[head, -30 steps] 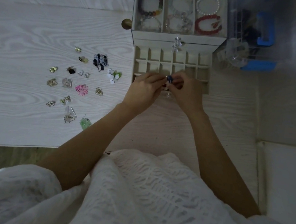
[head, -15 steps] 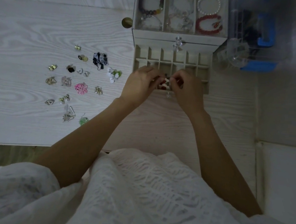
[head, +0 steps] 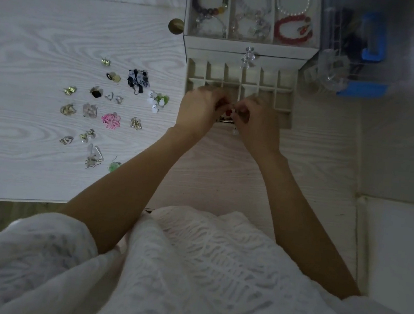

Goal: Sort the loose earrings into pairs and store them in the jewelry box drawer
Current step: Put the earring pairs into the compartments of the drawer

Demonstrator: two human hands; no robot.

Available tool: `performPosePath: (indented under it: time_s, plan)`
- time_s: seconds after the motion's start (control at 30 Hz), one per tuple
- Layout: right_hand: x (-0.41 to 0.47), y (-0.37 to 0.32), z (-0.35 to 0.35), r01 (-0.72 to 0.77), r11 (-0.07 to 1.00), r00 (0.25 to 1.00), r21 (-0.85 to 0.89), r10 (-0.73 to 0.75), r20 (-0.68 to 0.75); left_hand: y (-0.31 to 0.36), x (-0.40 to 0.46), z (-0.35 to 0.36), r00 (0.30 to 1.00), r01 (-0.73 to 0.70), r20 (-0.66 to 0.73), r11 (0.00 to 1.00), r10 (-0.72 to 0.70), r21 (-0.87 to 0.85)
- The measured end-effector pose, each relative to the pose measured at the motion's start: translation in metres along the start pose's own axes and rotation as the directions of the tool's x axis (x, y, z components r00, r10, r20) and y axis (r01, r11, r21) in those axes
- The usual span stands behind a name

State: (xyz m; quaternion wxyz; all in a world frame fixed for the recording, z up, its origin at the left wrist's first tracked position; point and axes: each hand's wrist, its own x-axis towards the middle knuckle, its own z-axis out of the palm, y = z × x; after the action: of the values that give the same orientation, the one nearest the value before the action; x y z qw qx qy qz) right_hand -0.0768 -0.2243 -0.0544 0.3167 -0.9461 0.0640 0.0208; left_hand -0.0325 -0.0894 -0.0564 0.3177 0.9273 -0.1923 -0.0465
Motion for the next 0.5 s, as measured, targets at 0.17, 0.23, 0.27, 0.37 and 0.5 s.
performPosePath:
  time_s: [0.17,0.23,0.27,0.37,0.5]
  plan:
    - [-0.004,0.008,-0.012,0.024,0.996,0.999,0.081,-0.027,0.044,-0.006,-0.013,-0.002,0.999,-0.042,-0.007,0.999,0.042,0.013]
    - [-0.005,0.008,-0.014,0.012,0.997,0.996,0.075,-0.019,0.091,-0.009,-0.013,-0.002,0.998,-0.054,-0.024,0.996,0.056,0.073]
    - [-0.004,0.008,-0.012,-0.008,0.998,0.995,0.069,0.001,0.098,-0.009,-0.012,-0.001,0.998,-0.057,-0.035,0.994,0.06,0.099]
    - [0.004,0.005,-0.005,-0.069,0.996,0.997,0.057,0.067,0.05,-0.004,-0.008,-0.001,0.998,-0.052,-0.022,0.986,0.056,0.159]
    - [0.011,-0.002,0.005,-0.117,0.99,0.993,0.075,0.118,-0.01,-0.003,-0.007,-0.001,0.999,-0.045,0.002,0.98,0.046,0.193]
